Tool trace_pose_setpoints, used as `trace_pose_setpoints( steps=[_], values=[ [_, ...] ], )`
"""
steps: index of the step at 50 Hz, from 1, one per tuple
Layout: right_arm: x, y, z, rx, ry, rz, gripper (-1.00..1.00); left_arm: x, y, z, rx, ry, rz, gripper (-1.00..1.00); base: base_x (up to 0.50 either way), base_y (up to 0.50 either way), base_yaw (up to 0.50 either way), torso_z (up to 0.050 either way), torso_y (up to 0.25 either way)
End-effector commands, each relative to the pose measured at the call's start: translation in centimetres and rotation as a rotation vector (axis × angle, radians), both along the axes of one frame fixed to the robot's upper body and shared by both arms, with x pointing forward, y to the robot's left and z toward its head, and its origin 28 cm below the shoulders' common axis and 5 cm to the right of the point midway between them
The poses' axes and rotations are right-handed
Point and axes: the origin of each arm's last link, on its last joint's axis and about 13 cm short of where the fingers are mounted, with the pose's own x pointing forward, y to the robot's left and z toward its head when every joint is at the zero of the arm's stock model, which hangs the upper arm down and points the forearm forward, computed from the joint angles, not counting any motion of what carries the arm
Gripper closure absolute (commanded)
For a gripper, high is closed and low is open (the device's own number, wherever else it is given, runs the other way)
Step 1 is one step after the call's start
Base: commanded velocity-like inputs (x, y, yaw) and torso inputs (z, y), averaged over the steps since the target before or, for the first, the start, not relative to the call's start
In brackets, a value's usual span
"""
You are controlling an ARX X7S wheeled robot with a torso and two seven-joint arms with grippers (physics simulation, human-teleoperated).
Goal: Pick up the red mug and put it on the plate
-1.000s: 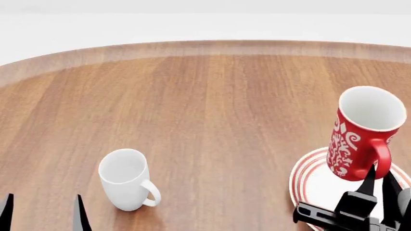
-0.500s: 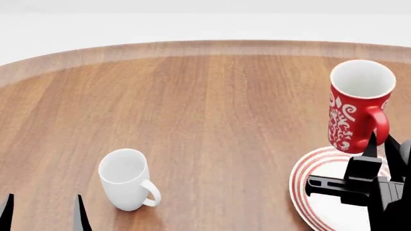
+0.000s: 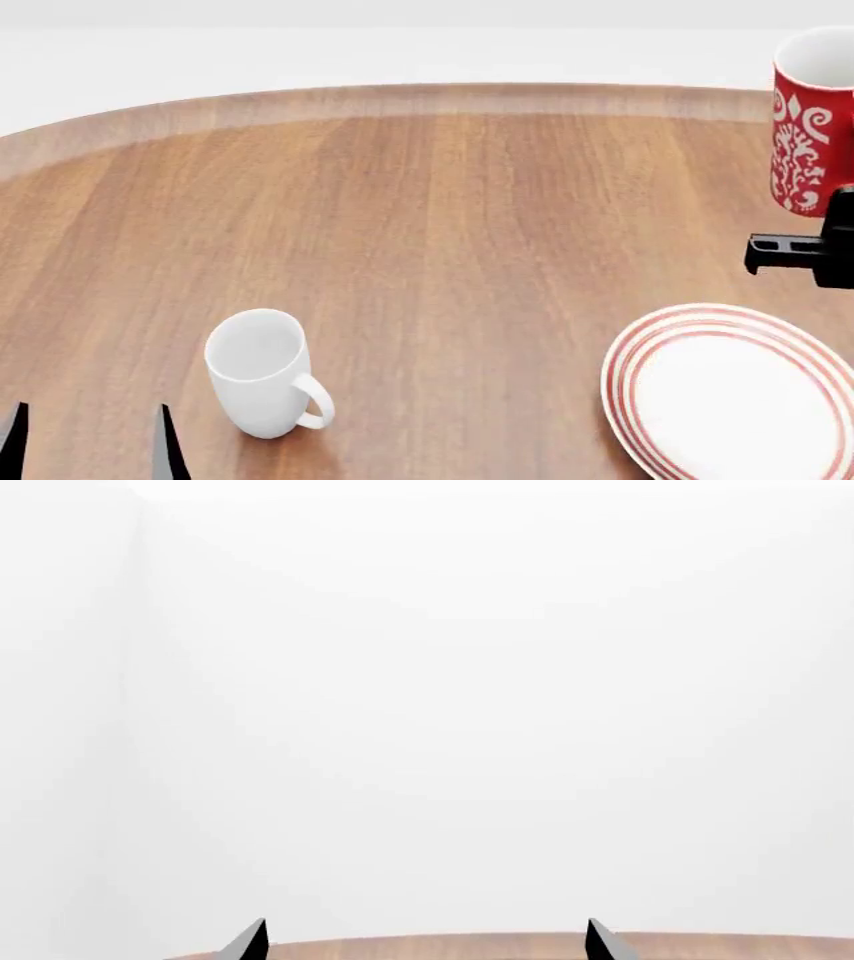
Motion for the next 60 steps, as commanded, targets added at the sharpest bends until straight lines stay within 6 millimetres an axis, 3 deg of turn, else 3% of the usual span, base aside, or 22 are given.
trace_pose_setpoints(
  steps=[1,14,36,60],
  values=[
    [1.3,-2.1,1.2,-0.029,0.029,0.032,1.0,0.0,0.0,0.0,0.0,-0.001,0.0,-1.0,0.0,0.0,0.0,0.0,0.0],
    [1.7,-4.0,0.6,-0.037,0.056,0.068,1.0,0.0,0.0,0.0,0.004,-0.004,-0.002,-1.0,0.0,0.0,0.0,0.0,0.001],
    [3.8,-6.6,-3.9,0.124,0.031,0.101,1.0,0.0,0.0,0.0,0.007,-0.007,-0.005,-1.0,0.0,0.0,0.0,0.0,0.0],
    [5.8,-6.3,-7.8,0.138,0.079,0.103,1.0,0.0,0.0,0.0,0.013,-0.01,-0.007,-1.0,0.0,0.0,0.0,0.0,0.0]
  ],
)
